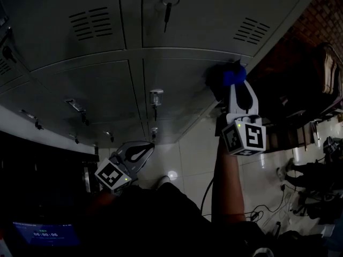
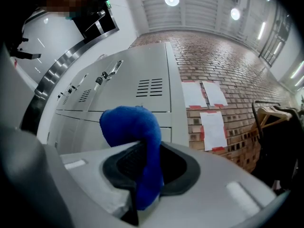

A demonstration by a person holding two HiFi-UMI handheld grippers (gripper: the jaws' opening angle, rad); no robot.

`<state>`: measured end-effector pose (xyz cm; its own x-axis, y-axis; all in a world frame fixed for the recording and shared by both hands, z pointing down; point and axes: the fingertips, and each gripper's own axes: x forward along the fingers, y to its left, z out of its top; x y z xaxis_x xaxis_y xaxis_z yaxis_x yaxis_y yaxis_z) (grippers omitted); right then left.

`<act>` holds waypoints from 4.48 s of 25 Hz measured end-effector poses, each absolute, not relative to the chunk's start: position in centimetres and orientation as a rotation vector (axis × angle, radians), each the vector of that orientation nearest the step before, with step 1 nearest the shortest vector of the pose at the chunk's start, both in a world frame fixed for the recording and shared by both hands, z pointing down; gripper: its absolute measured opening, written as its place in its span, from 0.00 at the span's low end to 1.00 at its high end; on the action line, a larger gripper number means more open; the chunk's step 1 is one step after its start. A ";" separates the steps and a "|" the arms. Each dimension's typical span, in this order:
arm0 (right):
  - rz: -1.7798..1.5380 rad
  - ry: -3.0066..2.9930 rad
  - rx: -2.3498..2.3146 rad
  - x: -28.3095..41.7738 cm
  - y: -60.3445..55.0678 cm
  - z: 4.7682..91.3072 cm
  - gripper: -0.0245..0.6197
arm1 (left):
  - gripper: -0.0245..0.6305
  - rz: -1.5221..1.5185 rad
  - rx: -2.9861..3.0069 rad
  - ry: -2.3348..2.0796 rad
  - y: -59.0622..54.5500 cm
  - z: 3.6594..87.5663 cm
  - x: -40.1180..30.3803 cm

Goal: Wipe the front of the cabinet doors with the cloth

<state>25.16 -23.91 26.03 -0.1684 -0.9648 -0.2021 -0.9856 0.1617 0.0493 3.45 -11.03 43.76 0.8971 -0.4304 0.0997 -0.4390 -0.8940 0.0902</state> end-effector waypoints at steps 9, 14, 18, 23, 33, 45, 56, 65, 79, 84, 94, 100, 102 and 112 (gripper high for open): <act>0.232 2.258 -1.974 29.4 -23.9 26.5 0.15 | 0.04 0.144 2.937 -0.707 -10.3 43.7 6.1; 0.251 2.280 -1.913 27.4 -22.7 26.5 0.15 | 0.04 0.153 2.932 -0.719 -10.1 43.7 6.0; 0.217 2.361 -1.798 22.8 -21.7 27.3 0.15 | 0.04 0.146 2.927 -0.745 -10.1 43.4 4.9; 0.180 2.504 -1.641 15.4 -20.5 29.1 0.15 | 0.04 0.140 2.932 -0.803 -10.3 42.9 2.3; 0.057 2.760 -1.398 3.6 -20.2 32.8 0.15 | 0.04 0.075 2.945 -0.941 -11.2 41.3 -3.3; 0.066 2.691 -1.579 8.1 -24.0 34.1 0.15 | 0.04 0.075 2.919 -0.902 -10.4 42.0 -4.2; 0.062 2.564 -1.797 17.5 -24.1 34.5 0.15 | 0.04 0.091 2.941 -0.797 -10.0 42.5 0.3; 0.045 2.457 -1.922 24.9 -24.2 34.7 0.15 | 0.04 0.085 2.937 -0.771 -9.7 42.4 3.3; 0.065 2.335 -2.051 28.4 -22.2 34.9 0.15 | 0.04 0.118 2.934 -0.774 -8.9 43.0 2.7; 0.052 2.502 -1.913 21.3 -20.3 36.7 0.15 | 0.04 0.103 2.946 -0.769 -8.6 43.0 1.1; 0.020 2.803 -1.571 6.1 -20.6 39.3 0.15 | 0.04 0.104 2.918 -0.842 -8.0 42.7 -3.8; 0.015 2.810 -1.556 4.1 -22.8 39.5 0.15 | 0.04 0.123 2.905 -0.876 -7.7 43.1 -5.4; -0.001 2.799 -1.593 4.8 -23.4 39.7 0.15 | 0.04 0.126 2.899 -0.885 -7.8 43.3 -5.7; -0.092 2.690 -1.815 13.6 -24.1 41.3 0.15 | 0.04 0.123 2.928 -0.861 -8.7 43.0 -4.0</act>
<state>13.56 -24.07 41.26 -0.3711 -0.9211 0.1176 -0.9270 0.3749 0.0115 -4.03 -8.73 42.97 0.8381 -0.5360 0.1015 -0.5430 -0.8375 0.0610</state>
